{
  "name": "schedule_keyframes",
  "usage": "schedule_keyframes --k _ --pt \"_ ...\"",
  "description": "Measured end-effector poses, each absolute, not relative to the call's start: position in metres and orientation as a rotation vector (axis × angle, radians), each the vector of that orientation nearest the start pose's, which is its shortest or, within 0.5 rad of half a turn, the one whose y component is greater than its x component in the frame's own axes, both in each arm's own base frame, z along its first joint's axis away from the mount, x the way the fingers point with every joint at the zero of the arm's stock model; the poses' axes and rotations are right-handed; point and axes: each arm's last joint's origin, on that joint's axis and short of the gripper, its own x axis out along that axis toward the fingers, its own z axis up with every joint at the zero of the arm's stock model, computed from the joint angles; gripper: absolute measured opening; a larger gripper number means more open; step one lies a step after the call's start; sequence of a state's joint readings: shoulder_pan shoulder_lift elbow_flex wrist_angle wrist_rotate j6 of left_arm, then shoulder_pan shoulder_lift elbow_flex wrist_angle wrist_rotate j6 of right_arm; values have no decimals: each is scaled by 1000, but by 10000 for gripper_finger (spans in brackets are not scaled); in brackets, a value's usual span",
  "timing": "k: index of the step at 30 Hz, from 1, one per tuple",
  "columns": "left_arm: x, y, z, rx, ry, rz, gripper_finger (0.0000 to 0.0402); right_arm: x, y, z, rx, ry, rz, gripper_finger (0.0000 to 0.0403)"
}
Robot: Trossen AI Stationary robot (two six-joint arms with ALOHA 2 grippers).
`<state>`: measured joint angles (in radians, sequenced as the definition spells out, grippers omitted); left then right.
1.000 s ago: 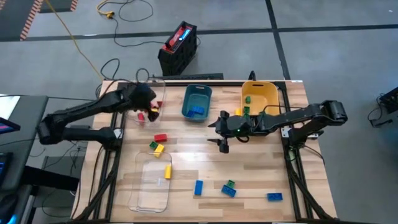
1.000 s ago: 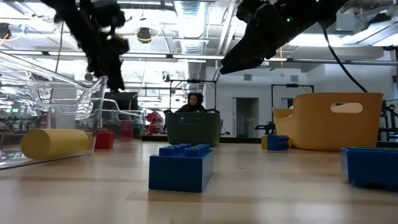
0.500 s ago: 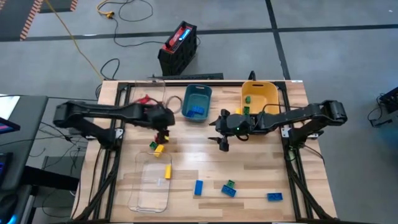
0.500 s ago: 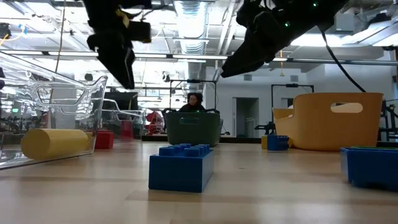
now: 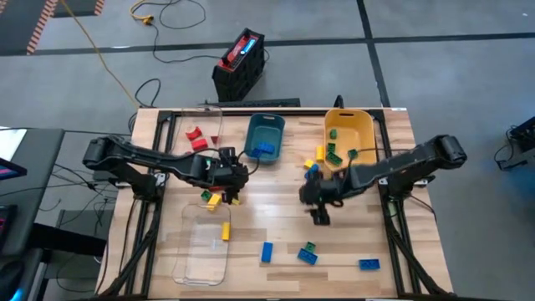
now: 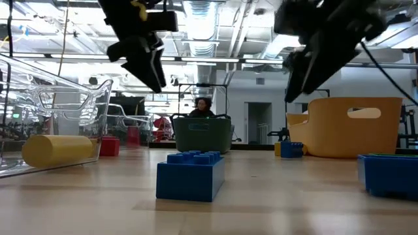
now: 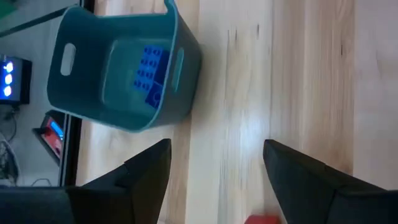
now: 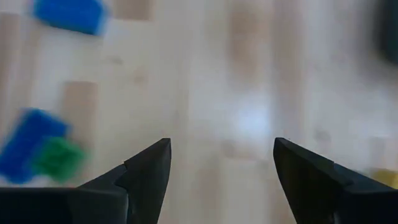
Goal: Sort blocks
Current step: Put the green game piece into the yellow bin
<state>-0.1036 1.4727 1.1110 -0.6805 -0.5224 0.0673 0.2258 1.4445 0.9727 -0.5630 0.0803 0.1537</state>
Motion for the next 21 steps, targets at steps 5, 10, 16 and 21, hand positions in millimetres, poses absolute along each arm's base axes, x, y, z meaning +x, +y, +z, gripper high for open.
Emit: schedule_keyframes --k 5,10,16,21 --pt "292 -15 256 394 1007 344 248 273 109 226 -92 1028 200 291" --pt "291 -15 255 392 1019 345 248 273 145 219 -110 964 297 291" --pt "290 -15 255 387 1024 348 248 280 161 199 -42 1038 260 291" --pt "290 -15 255 409 1027 336 248 285 176 199 -162 1154 292 291"
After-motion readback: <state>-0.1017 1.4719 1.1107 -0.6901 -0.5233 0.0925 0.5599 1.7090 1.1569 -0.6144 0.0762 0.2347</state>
